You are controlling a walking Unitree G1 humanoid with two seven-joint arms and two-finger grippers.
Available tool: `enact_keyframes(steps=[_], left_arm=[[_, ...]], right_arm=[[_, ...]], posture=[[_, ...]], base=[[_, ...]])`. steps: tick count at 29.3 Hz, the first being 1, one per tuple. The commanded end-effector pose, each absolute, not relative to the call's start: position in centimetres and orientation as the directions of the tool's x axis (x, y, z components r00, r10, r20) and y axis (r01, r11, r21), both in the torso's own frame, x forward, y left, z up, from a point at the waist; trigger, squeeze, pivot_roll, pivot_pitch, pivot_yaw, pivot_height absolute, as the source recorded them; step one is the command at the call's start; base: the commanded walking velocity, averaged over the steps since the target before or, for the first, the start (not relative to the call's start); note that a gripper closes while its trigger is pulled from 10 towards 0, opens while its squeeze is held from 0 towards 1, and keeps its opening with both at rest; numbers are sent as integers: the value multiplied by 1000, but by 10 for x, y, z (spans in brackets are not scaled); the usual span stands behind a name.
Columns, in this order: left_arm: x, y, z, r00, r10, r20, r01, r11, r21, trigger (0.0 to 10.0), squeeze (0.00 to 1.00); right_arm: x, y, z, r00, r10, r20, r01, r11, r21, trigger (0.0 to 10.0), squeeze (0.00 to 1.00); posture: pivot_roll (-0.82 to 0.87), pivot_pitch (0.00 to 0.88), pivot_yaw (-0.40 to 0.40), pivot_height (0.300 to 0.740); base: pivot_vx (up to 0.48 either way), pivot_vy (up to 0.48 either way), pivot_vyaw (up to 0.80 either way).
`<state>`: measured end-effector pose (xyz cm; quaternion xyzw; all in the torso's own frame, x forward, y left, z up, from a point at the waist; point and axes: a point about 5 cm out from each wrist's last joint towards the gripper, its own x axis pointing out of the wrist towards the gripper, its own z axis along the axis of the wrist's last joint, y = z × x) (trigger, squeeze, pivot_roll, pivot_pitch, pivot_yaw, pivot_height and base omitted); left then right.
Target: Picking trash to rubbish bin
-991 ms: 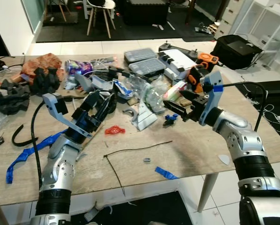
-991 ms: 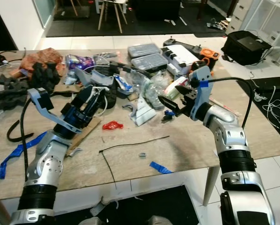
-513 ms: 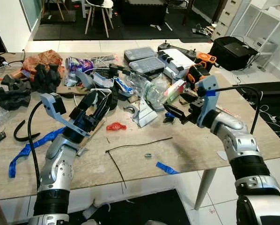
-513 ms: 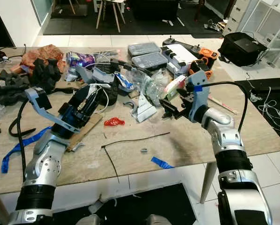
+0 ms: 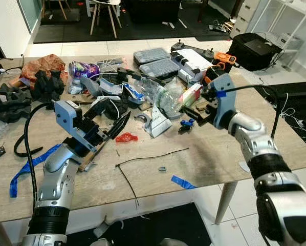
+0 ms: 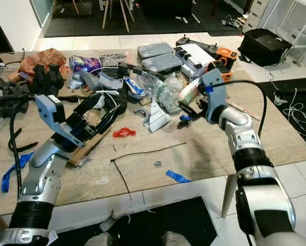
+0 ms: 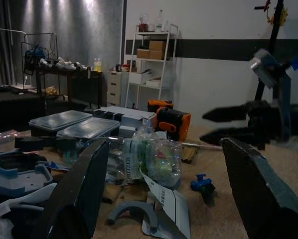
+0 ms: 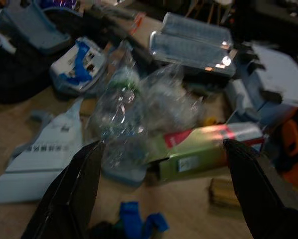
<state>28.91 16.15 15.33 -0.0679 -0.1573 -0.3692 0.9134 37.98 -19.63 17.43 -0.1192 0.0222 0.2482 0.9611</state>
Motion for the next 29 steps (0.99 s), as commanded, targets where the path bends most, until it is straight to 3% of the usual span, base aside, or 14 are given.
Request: enact_keyframes(steps=[1,11,20,23,29], left_arm=[[287,163,152,678,-665,314,696,718,15,10000,0],[294,164,150,737,-610,292,643,765,-25,10000,0],[294,163,146,751,-607,258,641,765,-64,10000,0],[300,167,146,795,-545,267,585,805,-97,10000,0],[302,168,146,807,-530,258,570,814,-110,10000,0]], right_arm=[[380,-202,173,885,451,-111,-465,856,-227,10000,0],[381,-201,169,887,452,-92,-461,864,-202,10000,0],[381,-197,167,885,459,-76,-465,864,-192,10000,0],[381,-198,168,886,457,-71,-462,866,-193,10000,0],[382,-200,170,888,455,-63,-458,867,-196,10000,0]], posture=[[17,0,-46,740],[16,0,-45,740],[18,0,-48,740],[18,0,-47,740],[17,0,-48,740]], base=[[0,0,0],[0,0,0],[0,-424,0],[0,0,0],[0,0,0]])
